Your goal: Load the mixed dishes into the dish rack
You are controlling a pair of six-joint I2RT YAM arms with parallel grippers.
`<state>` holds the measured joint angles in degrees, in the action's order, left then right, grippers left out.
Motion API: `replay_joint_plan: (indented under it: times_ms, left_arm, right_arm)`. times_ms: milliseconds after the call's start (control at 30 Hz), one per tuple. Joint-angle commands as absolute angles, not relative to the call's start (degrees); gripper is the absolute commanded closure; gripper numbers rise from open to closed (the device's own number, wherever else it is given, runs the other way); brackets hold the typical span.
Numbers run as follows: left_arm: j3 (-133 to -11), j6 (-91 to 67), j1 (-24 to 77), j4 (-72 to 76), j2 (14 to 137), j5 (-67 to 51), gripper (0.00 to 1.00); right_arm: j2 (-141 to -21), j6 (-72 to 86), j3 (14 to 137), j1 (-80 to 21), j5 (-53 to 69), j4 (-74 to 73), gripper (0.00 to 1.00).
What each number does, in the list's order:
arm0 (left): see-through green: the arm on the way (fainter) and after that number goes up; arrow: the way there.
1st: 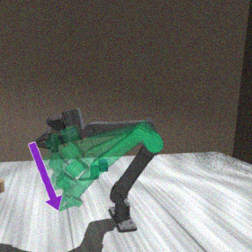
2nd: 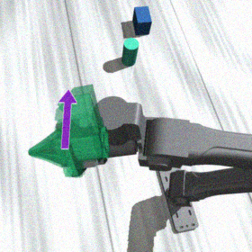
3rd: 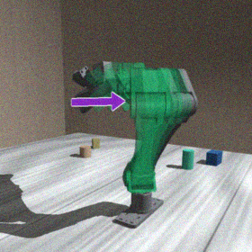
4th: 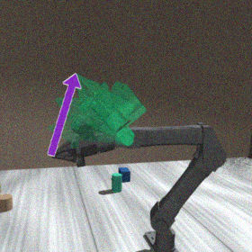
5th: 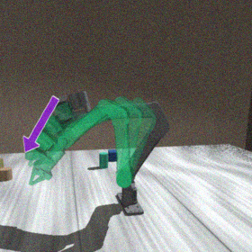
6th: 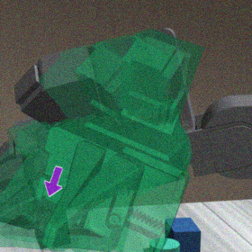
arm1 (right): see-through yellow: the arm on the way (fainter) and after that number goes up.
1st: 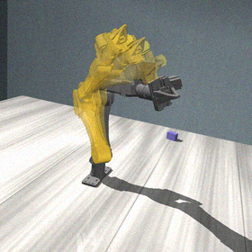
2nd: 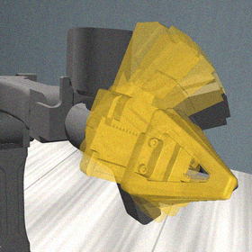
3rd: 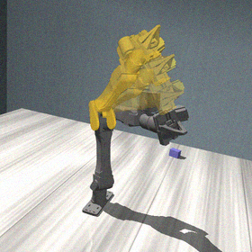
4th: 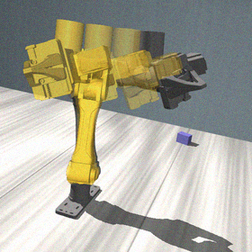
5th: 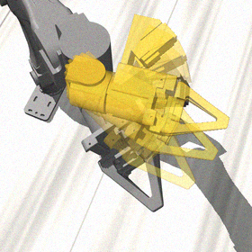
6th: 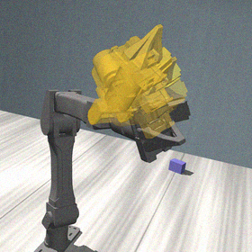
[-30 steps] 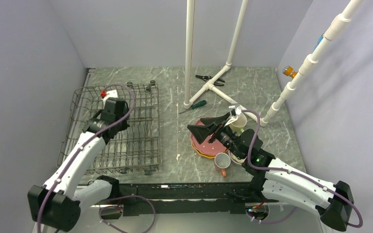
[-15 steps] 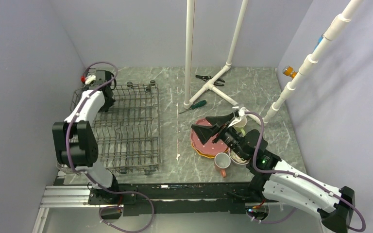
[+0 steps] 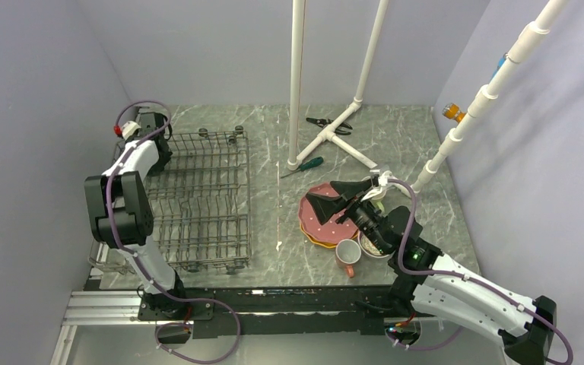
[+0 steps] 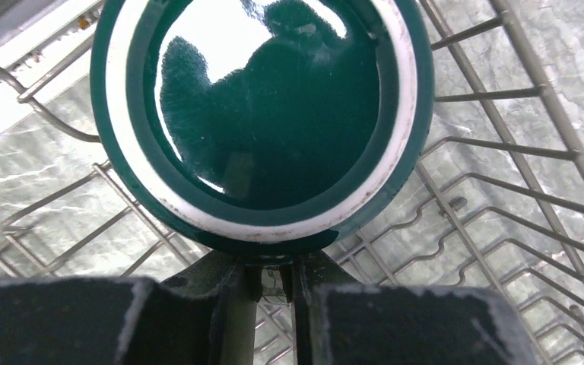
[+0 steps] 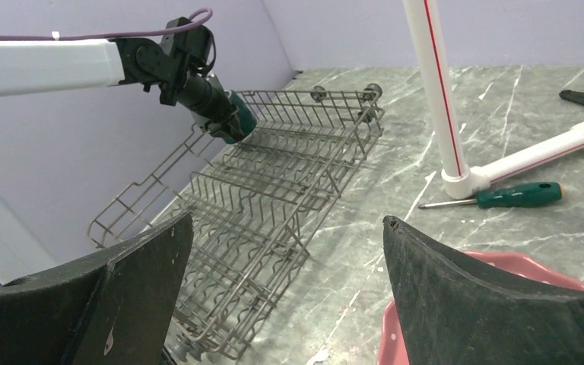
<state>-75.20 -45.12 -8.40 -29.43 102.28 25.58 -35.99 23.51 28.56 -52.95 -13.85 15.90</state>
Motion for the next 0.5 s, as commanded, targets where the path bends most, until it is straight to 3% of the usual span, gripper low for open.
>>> replay_joint_plan:
  times_ms: [0, 467]
  left_arm:
    - [-77.69, -48.12, -8.26, -25.12, 104.63, 28.01, 1.00]
    - [-81.26, -49.87, -8.24, -26.76, 108.34, 27.05, 1.00]
  right_arm:
    - [-35.26, 22.03, 28.28, -52.82, -15.89, 16.89, 0.04]
    - [-34.45, 21.70, 27.59, -52.84, -16.69, 15.92, 0.04]
